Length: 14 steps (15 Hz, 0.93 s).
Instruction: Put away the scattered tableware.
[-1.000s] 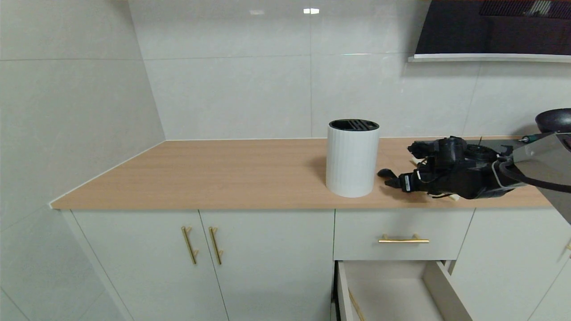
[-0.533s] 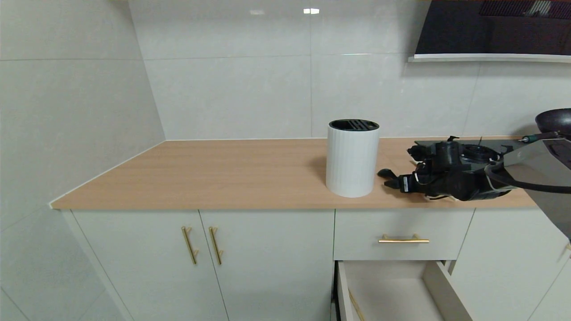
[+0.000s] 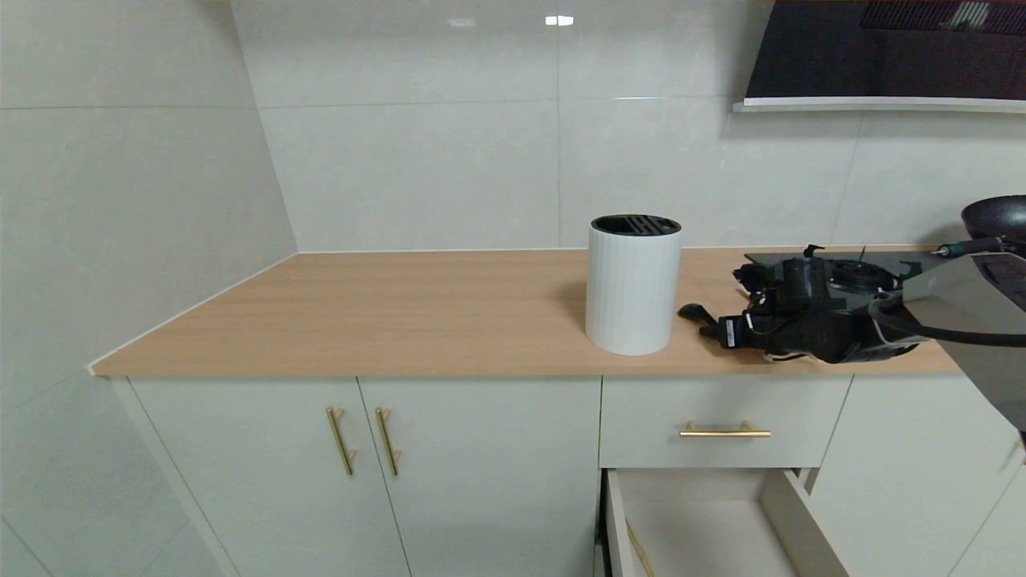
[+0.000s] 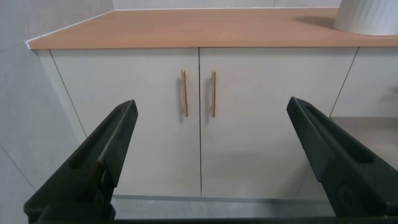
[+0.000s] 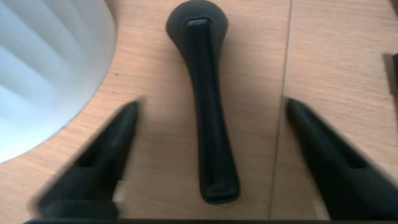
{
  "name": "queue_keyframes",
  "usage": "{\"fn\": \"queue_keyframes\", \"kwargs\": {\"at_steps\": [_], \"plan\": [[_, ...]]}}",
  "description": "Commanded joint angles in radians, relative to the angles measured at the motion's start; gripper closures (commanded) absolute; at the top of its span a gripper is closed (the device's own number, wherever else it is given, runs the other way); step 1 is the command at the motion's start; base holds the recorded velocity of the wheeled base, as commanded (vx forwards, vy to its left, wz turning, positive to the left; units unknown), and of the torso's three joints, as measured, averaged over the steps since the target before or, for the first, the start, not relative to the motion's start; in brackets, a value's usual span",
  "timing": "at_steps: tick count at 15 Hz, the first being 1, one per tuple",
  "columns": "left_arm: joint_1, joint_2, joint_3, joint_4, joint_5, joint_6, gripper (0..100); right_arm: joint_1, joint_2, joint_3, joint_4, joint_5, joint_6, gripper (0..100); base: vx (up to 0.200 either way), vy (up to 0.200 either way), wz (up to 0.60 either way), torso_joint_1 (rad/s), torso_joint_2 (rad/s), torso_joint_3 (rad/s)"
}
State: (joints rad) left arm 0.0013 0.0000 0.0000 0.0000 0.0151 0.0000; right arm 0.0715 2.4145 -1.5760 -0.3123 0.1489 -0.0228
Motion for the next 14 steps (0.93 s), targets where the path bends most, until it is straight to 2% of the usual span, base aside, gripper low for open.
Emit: {"fn": "queue_keyframes", "kwargs": {"at_steps": [1,9,11,14], "plan": [[0.0,0.0,0.0,0.0,0.0,0.0,0,0.002,0.003,0.002,0.004,0.001,0.0,100,0.0,0.0,0.0,0.0,0.0,0.0],[0.0,0.0,0.0,0.0,0.0,0.0,0,0.004,-0.015,0.008,0.009,-0.002,0.003,100,0.0,0.0,0.0,0.0,0.0,0.0],[0.0,0.0,0.0,0.0,0.0,0.0,0,0.014,-0.097,0.033,0.03,-0.009,0.07,100,0.0,0.0,0.0,0.0,0.0,0.0],[0.0,0.0,0.0,0.0,0.0,0.0,0,0.03,-0.27,0.082,0.18,-0.049,0.132,100,0.0,0.0,0.0,0.0,0.0,0.0]]}}
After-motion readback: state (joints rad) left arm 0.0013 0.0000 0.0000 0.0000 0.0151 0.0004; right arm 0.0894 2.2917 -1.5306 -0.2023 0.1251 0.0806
